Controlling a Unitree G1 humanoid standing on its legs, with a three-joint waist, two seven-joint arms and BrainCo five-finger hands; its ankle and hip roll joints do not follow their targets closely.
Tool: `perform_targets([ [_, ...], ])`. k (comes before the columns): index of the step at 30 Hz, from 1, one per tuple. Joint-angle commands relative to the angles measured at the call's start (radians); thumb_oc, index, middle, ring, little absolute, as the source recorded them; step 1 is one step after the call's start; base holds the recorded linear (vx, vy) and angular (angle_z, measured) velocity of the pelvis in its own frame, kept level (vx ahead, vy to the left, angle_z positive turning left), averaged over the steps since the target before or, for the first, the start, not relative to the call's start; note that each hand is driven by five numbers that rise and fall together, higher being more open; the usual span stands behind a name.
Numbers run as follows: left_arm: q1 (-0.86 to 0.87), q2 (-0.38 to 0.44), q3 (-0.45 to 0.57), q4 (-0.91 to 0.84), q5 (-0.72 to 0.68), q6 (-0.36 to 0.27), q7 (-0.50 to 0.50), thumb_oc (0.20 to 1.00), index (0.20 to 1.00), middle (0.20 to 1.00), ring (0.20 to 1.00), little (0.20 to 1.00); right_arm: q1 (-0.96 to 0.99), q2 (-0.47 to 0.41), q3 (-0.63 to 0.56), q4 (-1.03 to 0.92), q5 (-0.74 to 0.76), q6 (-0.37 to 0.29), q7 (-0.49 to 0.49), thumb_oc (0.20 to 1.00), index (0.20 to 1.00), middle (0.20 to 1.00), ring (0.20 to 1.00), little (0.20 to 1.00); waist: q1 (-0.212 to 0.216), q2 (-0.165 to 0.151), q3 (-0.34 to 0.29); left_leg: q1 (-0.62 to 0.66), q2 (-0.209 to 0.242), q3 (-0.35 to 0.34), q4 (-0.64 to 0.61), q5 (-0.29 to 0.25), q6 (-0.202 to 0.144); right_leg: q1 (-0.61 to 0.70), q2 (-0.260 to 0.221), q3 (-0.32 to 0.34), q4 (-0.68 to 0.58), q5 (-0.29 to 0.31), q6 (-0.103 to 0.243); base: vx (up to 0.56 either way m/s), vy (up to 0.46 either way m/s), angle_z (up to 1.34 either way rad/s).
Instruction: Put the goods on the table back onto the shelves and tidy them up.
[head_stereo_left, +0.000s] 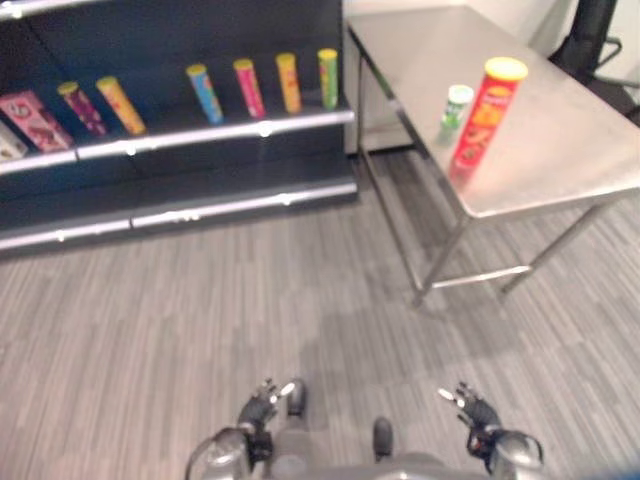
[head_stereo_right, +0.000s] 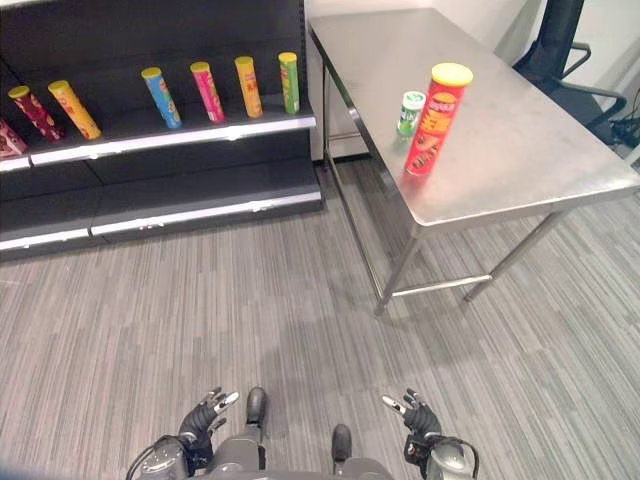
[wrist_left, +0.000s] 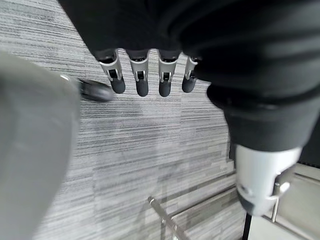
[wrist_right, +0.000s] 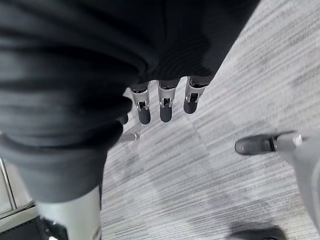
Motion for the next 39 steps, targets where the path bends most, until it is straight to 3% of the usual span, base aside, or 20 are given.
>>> perform_targets([
  [1,0.032,0.032,0.000,-0.024,0.020,-0.034,-0.010,1.000,1.000,1.000,1.000,1.000,-0.009,-0.002,-0.008,-0.044,0.003,-0.041,0.000,1.000,1.000,1.000,1.000,1.000,0.013,-0.020,-0.073,0.011,-0.051,0.002,-0.040,0.084,0.049,0.042,-0.039,0.074,0.007,0.055,0.036,0.25,0.245,-0.79],
  [3,0.027,0.033,-0.003,-0.026,0.030,-0.037,-0.008,1.000,1.000,1.000,1.000,1.000,-0.011,-0.009,-0.006,-0.043,-0.004,-0.041,-0.001,1.000,1.000,1.000,1.000,1.000,0.010,-0.021,-0.079,0.024,-0.059,0.007,-0.040,0.089,0.046,0.042,-0.049,0.076,0.010,0.061,0.033,0.18,0.206,-0.87],
  [4,0.025,0.042,0.006,-0.036,0.028,-0.037,-0.004,1.000,1.000,1.000,1.000,1.000,-0.005,-0.003,-0.026,-0.055,-0.002,-0.032,0.000,1.000,1.000,1.000,1.000,1.000,0.003,-0.024,-0.093,0.036,-0.074,0.024,-0.040,0.088,0.051,0.042,-0.076,0.074,0.070,0.072,0.025,0.22,0.257,-0.41],
  [6,0.021,0.048,0.016,-0.066,0.020,-0.038,-0.004,1.000,1.000,1.000,1.000,1.000,-0.005,-0.012,-0.029,-0.059,0.001,-0.034,-0.008,1.000,1.000,1.000,1.000,1.000,0.001,-0.016,-0.088,0.065,-0.092,0.028,-0.040,0.072,0.057,-0.006,-0.086,0.061,0.190,0.068,0.025,0.23,0.318,-0.17],
  [8,0.023,0.038,0.031,-0.087,0.000,-0.039,-0.006,1.000,1.000,1.000,1.000,1.000,0.000,-0.018,-0.029,-0.080,0.006,-0.030,-0.008,1.000,1.000,1.000,1.000,1.000,-0.006,0.007,-0.059,0.125,-0.085,0.035,-0.040,0.058,0.062,-0.069,-0.083,0.034,0.354,0.062,0.016,0.13,0.229,-0.34],
  [10,0.028,0.039,0.033,-0.107,-0.006,-0.042,-0.005,1.000,1.000,1.000,1.000,1.000,0.002,-0.021,-0.031,-0.101,0.012,-0.029,-0.003,1.000,1.000,1.000,1.000,1.000,-0.010,0.016,-0.042,0.151,-0.079,0.046,-0.040,0.050,0.059,-0.095,-0.083,0.021,0.422,0.057,0.010,0.12,0.164,-0.17],
  [14,0.042,0.018,0.043,-0.141,-0.025,-0.048,-0.012,1.000,1.000,1.000,1.000,1.000,0.016,-0.024,-0.032,-0.095,0.012,-0.029,-0.006,1.000,1.000,1.000,1.000,1.000,-0.012,0.005,-0.030,0.200,-0.096,0.047,-0.040,0.027,0.056,-0.129,-0.082,-0.023,0.335,0.041,0.023,0.14,0.055,-0.05],
  [15,0.051,0.016,0.030,-0.161,-0.030,-0.053,-0.018,1.000,1.000,1.000,1.000,1.000,0.028,-0.019,-0.024,-0.119,0.005,-0.028,-0.001,1.000,1.000,1.000,1.000,1.000,-0.023,-0.006,-0.024,0.211,-0.113,0.036,-0.040,0.021,0.057,-0.149,-0.070,-0.023,0.231,0.044,0.031,0.17,-0.014,0.13],
  [18,0.053,0.011,0.016,-0.179,-0.041,-0.047,-0.024,1.000,1.000,1.000,1.000,1.000,0.036,-0.010,-0.020,-0.113,0.000,-0.034,-0.001,1.000,1.000,1.000,1.000,1.000,-0.054,0.003,0.002,0.249,-0.116,0.007,-0.040,0.001,0.068,-0.272,-0.061,-0.011,0.043,0.063,0.046,0.24,0.007,0.09],
  [23,0.043,-0.006,0.026,-0.192,-0.047,-0.047,-0.025,1.000,1.000,1.000,1.000,1.000,0.050,0.005,-0.011,-0.128,-0.013,-0.036,0.004,1.000,1.000,1.000,1.000,1.000,-0.071,-0.004,0.010,0.284,-0.109,-0.002,-0.040,-0.013,0.070,-0.287,-0.067,-0.021,0.028,0.079,0.062,0.19,-0.042,0.44],
  [25,0.037,-0.009,0.019,-0.176,-0.038,-0.051,-0.027,1.000,1.000,1.000,1.000,1.000,0.060,0.012,-0.016,-0.115,-0.018,-0.036,0.001,1.000,1.000,1.000,1.000,1.000,-0.070,-0.014,-0.016,0.298,-0.112,0.005,-0.040,-0.005,0.073,-0.238,-0.064,-0.027,0.012,0.079,0.059,0.27,-0.143,0.35],
  [31,0.040,-0.013,0.018,-0.167,-0.028,-0.055,-0.023,1.000,1.000,1.000,1.000,1.000,0.058,-0.008,-0.019,-0.047,-0.020,-0.048,0.004,1.000,1.000,1.000,1.000,1.000,-0.071,-0.007,-0.060,0.353,-0.064,0.019,-0.040,0.068,0.060,-0.168,-0.039,-0.055,0.009,0.089,0.072,0.21,-0.144,0.18],
  [32,0.042,-0.012,0.010,-0.171,-0.024,-0.054,-0.022,1.000,1.000,1.000,1.000,1.000,0.057,-0.014,-0.020,-0.034,-0.018,-0.049,0.002,1.000,1.000,1.000,1.000,1.000,-0.070,-0.011,-0.064,0.355,-0.059,0.022,-0.008,0.084,0.051,-0.152,-0.032,-0.058,0.008,0.089,0.073,0.17,-0.231,-0.08],
  [33,0.045,-0.014,0.000,-0.181,-0.027,-0.050,-0.023,1.000,1.000,1.000,1.000,1.000,0.058,-0.014,-0.023,-0.034,-0.014,-0.043,-0.002,1.000,1.000,1.000,1.000,1.000,-0.069,-0.040,-0.052,0.289,-0.069,0.024,0.181,0.080,0.034,-0.118,-0.042,-0.056,0.007,0.097,0.073,0.20,-0.323,-0.01],
  [35,0.046,-0.013,-0.022,-0.194,-0.028,-0.046,-0.027,1.000,1.000,1.000,1.000,1.000,0.054,-0.014,-0.012,-0.013,-0.012,-0.039,-0.001,1.000,1.000,1.000,1.000,1.000,-0.049,-0.089,-0.018,0.195,-0.099,0.031,0.430,0.055,0.022,-0.081,-0.079,-0.057,0.009,0.109,0.070,0.10,-0.306,0.10],
  [36,0.041,-0.010,-0.035,-0.198,-0.028,-0.045,-0.028,1.000,1.000,1.000,1.000,1.000,0.045,-0.017,0.002,0.020,-0.019,-0.040,-0.004,1.000,1.000,1.000,1.000,1.000,-0.034,-0.099,0.002,0.151,-0.099,0.031,0.487,0.033,0.021,-0.061,-0.084,-0.059,0.010,0.104,0.068,0.08,-0.187,0.03],
  [38,0.033,-0.011,-0.035,-0.191,-0.033,-0.044,-0.031,1.000,1.000,1.000,1.000,1.000,0.035,-0.013,0.002,0.031,-0.021,-0.039,-0.008,1.000,1.000,1.000,1.000,1.000,-0.023,-0.083,0.009,0.107,-0.059,0.042,0.384,0.023,0.033,-0.043,-0.071,-0.050,0.007,0.075,0.062,0.10,-0.046,-0.10],
  [39,0.032,-0.012,-0.036,-0.191,-0.033,-0.044,-0.031,1.000,1.000,1.000,1.000,1.000,0.033,-0.013,0.001,0.032,-0.021,-0.039,-0.008,1.000,1.000,1.000,1.000,1.000,-0.019,-0.086,0.011,0.111,-0.062,0.047,0.373,0.033,0.033,-0.045,-0.073,-0.046,0.007,0.080,0.061,0.18,0.038,-0.20],
])
